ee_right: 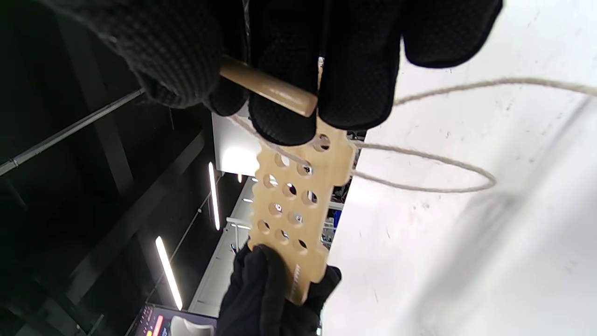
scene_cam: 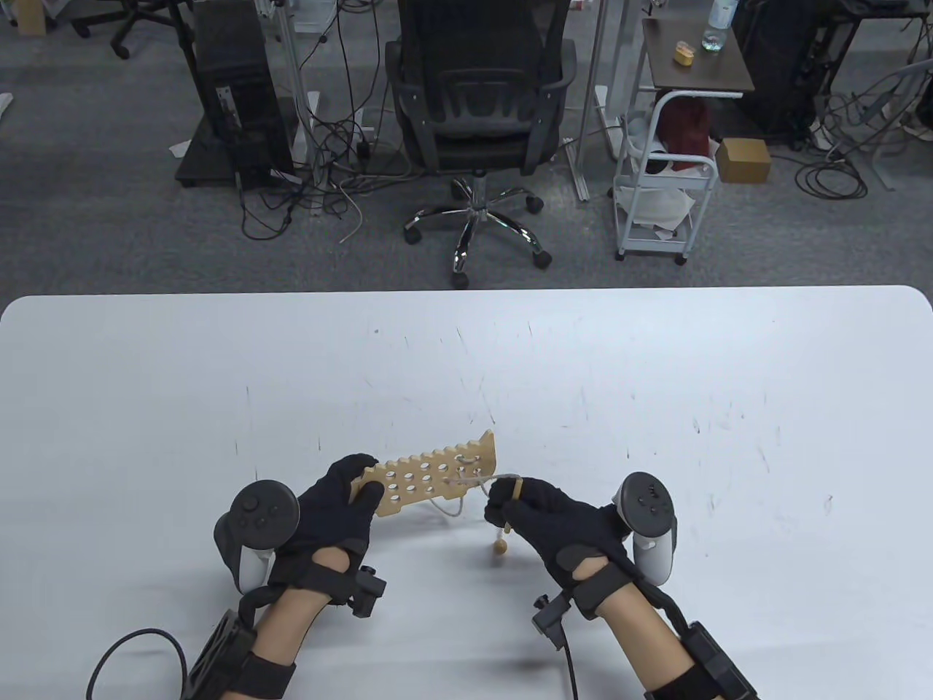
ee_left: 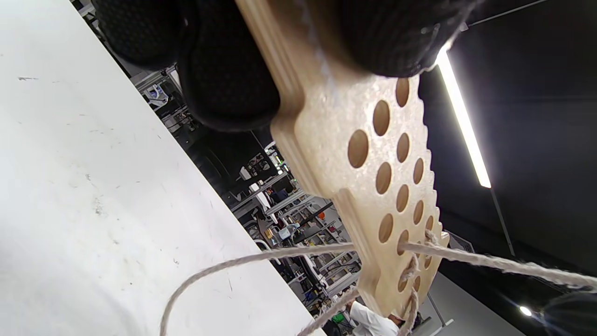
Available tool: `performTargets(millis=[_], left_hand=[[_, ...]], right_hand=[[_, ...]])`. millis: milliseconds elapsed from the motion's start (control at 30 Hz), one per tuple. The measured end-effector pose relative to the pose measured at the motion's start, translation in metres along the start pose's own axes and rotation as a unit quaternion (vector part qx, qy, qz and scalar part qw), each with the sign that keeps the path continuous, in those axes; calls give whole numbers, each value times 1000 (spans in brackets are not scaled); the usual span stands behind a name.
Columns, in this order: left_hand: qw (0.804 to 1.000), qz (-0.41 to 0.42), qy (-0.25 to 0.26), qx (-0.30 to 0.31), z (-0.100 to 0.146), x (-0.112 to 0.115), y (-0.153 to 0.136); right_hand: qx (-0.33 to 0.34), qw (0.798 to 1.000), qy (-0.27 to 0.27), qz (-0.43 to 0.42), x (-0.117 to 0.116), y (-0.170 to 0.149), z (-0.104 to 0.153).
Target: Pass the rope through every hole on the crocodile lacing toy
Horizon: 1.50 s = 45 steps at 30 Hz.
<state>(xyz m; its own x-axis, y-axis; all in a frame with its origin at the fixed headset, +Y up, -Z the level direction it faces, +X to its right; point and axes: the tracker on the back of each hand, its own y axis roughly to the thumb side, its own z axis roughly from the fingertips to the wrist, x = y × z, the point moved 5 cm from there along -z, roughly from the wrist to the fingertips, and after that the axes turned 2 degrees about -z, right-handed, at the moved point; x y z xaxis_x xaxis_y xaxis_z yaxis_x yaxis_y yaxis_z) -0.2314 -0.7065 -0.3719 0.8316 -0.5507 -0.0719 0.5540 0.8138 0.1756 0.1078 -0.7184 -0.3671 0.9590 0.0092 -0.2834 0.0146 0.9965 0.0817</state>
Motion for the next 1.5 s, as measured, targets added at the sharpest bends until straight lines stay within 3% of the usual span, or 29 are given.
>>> performTargets(millis=[800, 1500], left_hand=[[999, -1, 13, -43, -8, -10, -25], [998, 0, 23, -63, -7, -18, -27]], right_hand=[[52, 994, -63, 73, 32, 25, 1], [80, 986, -142, 25, 77, 42, 9]])
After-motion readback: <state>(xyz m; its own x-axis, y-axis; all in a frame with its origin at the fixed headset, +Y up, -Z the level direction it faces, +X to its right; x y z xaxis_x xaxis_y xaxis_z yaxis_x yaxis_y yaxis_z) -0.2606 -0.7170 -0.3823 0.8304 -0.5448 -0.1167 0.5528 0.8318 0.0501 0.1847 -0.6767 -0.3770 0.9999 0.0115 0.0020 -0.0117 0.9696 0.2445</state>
